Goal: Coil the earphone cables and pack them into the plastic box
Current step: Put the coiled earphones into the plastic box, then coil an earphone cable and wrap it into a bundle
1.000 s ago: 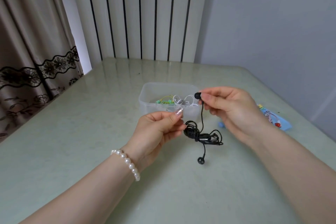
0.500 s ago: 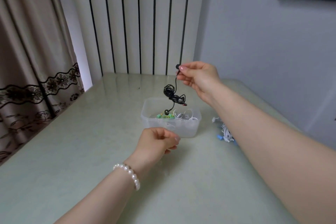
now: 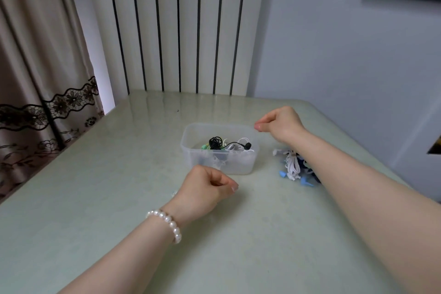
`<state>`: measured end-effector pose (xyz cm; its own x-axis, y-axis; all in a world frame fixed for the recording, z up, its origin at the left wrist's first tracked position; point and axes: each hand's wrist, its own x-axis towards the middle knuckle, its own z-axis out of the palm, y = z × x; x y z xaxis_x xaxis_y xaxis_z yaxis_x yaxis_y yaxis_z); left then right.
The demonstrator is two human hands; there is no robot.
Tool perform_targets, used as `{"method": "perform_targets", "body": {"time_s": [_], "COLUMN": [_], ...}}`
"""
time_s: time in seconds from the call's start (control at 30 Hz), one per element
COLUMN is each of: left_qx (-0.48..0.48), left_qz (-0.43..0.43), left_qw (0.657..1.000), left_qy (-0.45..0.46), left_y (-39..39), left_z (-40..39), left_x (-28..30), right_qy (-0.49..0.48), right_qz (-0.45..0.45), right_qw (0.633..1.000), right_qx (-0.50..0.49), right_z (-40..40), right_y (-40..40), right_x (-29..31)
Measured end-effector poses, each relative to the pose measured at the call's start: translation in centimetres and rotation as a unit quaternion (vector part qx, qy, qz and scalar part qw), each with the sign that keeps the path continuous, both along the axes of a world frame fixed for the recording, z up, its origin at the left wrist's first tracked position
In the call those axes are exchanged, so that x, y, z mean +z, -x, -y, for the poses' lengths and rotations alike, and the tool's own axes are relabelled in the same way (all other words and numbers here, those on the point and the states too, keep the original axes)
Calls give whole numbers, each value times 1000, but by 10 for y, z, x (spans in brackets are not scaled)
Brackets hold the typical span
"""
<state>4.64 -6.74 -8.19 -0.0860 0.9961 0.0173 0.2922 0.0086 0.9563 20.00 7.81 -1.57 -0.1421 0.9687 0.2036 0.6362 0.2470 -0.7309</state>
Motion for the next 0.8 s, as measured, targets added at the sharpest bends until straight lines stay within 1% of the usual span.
{"method": "perform_targets", "body": {"time_s": [0.07,0.17,0.27,0.33,0.43,0.5,0.53,0.6,0.67,0.73,0.8], "left_qx": [1,7,11,12,15,13,13,16,21,24,29], "left_qz": [-22,-57,-85,-97,-104,-107,-106,-101,-95,-83,-66], "left_qw": [1000,998,996,995,994,994,994,995,995,996,997], "left_qy": [-3,-8,-6,-2,2,4,4,2,-1,-8,-17], "left_y": [0,-1,-2,-3,-3,-3,-3,-2,-1,-1,-1], "left_z": [0,0,0,0,1,1,1,0,-1,-2,-2], "left_x": [-1,-2,-2,-3,-3,-3,-3,-5,-5,-4,-3], "right_qy": [-2,11,30,1,-61,-58,-56,-72,-97,-97,-69], "right_qz": [52,155,209,252,342,388,395,384,345,256,133], "right_qw": [999,987,976,965,933,915,912,914,927,954,982], "right_qx": [-13,-30,-52,-70,-94,-98,-99,-107,-115,-120,-117], "right_z": [0,2,7,11,16,16,15,15,16,17,19], "right_y": [-26,-59,-77,-80,-76,-72,-70,-67,-64,-61,-59], "right_x": [4,4,-2,-7,-15,-21,-23,-25,-24,-19,-9]}}
